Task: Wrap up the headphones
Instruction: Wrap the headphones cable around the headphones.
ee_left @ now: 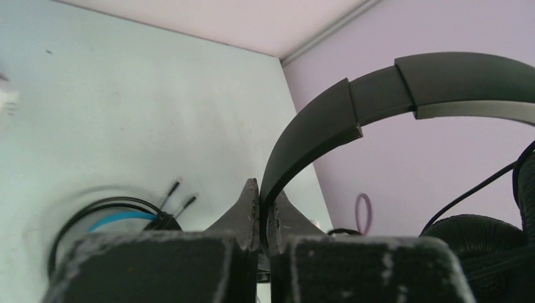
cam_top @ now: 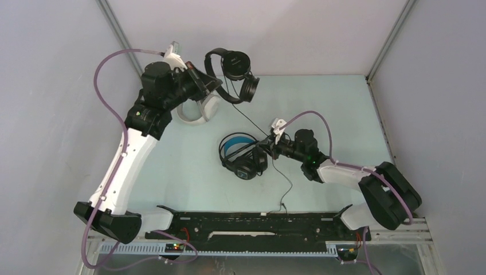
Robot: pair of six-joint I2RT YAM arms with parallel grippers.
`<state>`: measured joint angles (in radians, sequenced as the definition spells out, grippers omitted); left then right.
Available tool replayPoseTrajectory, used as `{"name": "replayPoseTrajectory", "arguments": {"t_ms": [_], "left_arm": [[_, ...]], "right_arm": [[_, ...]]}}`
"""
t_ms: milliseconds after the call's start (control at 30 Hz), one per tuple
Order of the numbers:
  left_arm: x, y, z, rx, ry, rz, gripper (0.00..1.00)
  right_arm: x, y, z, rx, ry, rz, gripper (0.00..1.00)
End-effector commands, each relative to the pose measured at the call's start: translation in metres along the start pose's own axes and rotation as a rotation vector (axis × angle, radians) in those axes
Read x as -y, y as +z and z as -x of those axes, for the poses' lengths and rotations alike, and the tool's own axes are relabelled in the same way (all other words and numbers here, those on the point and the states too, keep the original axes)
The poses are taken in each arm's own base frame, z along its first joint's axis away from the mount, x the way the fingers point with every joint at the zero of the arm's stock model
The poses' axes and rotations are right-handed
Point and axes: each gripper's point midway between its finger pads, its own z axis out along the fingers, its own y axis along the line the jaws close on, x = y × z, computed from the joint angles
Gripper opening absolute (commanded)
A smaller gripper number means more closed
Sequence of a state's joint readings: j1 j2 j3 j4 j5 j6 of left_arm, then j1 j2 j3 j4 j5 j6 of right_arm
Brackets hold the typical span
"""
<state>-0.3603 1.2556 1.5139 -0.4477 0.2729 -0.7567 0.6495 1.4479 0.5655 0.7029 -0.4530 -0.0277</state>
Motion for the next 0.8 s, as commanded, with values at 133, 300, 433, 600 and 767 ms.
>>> {"name": "replayPoseTrajectory", "arguments": {"t_ms": [133,300,433,600,767], "left_arm": [[0.0,-0.016,0.066,0.198,0.053,0.031,0.0],[-0.005,-0.016,0.079,0.229,0.059,0.058,0.0],[-0.015,-0.018,0.09,0.257,0.078,0.118,0.0],[-0.014,-0.022,0.097,0.275,0.099,0.131,0.0],[-0.006,-0.022,0.081,0.193,0.189,0.065,0.0]], "right_arm": [[0.003,-0.024,0.017,0.044,-0.013,-0.041,0.0],[0.004,-0.031,0.016,0.05,-0.001,-0.052,0.0],[-0.002,-0.036,0.018,0.065,-0.009,-0.034,0.0],[0.001,-0.04,0.019,0.062,-0.005,-0.056,0.0],[0.021,-0.046,0.032,0.112,0.029,-0.136,0.0]]}}
